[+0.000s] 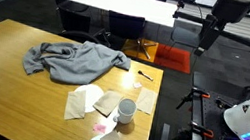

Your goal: Pick up the object and put it in the cup

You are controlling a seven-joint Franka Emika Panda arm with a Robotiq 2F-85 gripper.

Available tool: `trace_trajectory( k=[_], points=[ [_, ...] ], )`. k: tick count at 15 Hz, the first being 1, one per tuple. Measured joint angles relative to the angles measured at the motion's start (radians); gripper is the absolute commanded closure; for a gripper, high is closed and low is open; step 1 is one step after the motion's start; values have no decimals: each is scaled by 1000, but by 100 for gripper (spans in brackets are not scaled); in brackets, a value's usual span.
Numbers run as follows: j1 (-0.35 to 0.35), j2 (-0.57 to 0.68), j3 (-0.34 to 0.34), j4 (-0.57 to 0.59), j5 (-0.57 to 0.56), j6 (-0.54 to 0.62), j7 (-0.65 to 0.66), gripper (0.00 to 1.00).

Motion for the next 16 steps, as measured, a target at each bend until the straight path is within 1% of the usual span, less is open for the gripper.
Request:
trace_trajectory(
  k=[11,14,16],
  points=[
    [0,0,0,0,-3,0,0,0],
    [-11,5,-4,2,-43,0,-4,0],
    [-29,17,-17,9,-80,0,-11,0]
  ],
)
